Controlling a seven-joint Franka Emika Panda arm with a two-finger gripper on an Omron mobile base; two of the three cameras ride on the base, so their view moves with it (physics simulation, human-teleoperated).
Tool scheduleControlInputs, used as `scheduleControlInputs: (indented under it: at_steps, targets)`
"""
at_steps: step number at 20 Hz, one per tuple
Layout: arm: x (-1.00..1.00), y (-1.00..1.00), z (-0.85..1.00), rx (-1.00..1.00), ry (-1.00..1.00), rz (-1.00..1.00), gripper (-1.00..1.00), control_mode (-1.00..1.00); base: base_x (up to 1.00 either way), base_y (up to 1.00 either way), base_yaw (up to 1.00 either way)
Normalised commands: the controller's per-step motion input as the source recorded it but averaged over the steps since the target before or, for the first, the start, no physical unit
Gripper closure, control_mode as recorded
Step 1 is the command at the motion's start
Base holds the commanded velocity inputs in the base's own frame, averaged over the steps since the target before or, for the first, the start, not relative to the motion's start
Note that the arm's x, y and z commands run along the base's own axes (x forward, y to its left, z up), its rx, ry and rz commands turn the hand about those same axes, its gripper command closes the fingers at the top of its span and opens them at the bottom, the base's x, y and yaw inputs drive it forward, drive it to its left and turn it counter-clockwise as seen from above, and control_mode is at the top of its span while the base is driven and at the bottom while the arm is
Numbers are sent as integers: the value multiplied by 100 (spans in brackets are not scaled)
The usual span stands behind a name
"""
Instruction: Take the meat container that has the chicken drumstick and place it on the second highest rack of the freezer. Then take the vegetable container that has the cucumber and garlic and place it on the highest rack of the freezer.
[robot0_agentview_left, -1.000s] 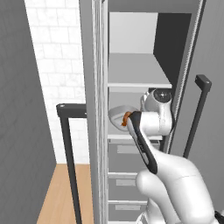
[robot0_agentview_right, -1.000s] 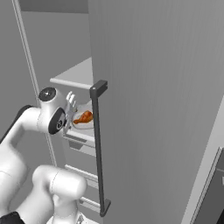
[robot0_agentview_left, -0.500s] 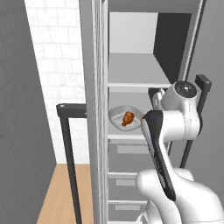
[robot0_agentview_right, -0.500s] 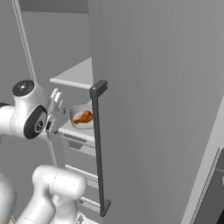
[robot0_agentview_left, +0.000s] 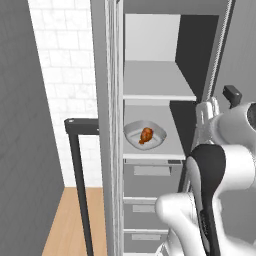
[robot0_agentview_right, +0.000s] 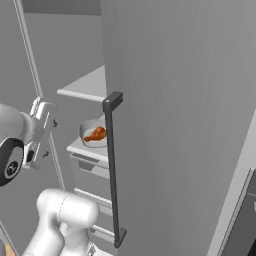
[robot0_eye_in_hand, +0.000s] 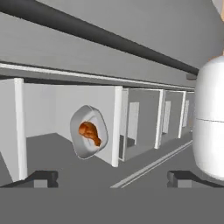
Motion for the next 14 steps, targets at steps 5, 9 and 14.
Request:
scheduleControlInputs:
  at_steps: [5, 9, 14]
  targets:
    - [0, 0, 0, 0, 0, 0, -100, 100, -100, -6, 0]
    - [0, 0, 0, 0, 0, 0, -100, 100, -92, -77, 0]
    - [0, 0, 0, 0, 0, 0, -100, 100, -9, -100, 0]
